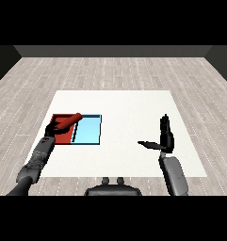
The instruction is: Pick the red can and put it in the red box
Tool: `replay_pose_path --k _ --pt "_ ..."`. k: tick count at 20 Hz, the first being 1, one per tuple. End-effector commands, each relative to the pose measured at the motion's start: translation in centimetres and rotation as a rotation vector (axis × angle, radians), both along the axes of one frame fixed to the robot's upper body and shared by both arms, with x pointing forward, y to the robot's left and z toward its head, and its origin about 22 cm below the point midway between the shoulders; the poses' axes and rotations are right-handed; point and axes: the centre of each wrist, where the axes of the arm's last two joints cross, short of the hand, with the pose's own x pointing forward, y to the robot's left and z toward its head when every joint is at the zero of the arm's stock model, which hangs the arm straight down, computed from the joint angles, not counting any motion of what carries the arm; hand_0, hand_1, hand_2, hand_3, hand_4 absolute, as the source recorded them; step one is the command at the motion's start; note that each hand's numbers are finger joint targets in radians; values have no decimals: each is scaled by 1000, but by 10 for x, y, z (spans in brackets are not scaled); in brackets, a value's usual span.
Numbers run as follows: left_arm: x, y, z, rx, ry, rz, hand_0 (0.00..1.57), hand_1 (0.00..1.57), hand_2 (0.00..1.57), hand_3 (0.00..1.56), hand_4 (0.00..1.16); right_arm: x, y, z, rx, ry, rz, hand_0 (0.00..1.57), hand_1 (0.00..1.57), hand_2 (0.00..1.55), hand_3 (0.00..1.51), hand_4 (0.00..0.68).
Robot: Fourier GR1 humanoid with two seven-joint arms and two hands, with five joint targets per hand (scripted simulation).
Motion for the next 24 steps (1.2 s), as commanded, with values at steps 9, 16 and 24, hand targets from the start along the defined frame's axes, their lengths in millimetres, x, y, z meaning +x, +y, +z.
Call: replay_pose_path --k 9,16,24 --pt "5 9 7 93 245 -72 0 0 0 0 0 5 -14 -1 14 1 20 0 0 0 0 0" --pt "2 36 28 -41 -230 30 0 0 0 0 0 1 -2 -5 57 -27 55 0 0 0 0 0" --pt "59 -56 71 -447 -896 -296 0 0 0 0 0 4 14 -3 117 -38 182 0 0 0 0 0"
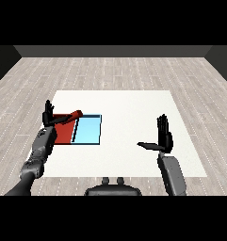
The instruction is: Pick the red can and put it in the red box
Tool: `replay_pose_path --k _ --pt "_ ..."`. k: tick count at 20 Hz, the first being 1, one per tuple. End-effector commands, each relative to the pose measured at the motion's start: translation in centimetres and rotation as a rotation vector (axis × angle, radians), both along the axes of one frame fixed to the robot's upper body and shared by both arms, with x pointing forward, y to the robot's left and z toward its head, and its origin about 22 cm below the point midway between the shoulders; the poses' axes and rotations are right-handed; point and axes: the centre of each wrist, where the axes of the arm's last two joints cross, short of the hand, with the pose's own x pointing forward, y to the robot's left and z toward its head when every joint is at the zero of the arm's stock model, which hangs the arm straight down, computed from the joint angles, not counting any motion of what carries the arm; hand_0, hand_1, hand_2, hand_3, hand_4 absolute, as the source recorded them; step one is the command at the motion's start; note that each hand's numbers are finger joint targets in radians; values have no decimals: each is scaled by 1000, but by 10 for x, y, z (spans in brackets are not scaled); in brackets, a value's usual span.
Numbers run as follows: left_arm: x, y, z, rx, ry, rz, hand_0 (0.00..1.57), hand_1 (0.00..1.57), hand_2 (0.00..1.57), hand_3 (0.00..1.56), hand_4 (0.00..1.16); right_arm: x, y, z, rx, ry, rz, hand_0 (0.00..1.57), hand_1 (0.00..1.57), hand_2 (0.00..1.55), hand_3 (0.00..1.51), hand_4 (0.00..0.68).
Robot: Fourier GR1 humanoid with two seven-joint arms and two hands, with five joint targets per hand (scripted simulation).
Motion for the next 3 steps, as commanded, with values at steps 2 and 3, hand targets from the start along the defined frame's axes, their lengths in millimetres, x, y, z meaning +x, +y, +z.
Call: replay_pose_path --k 2,3 --pt "10 -60 1 -186 -294 -216 0 0 0 0 0 -9 13 -15 66 21 103 0 0 0 0 0" --pt "8 -70 -1 -181 -310 -239 0 0 0 0 0 0 0 -4 59 25 113 0 0 0 0 0"
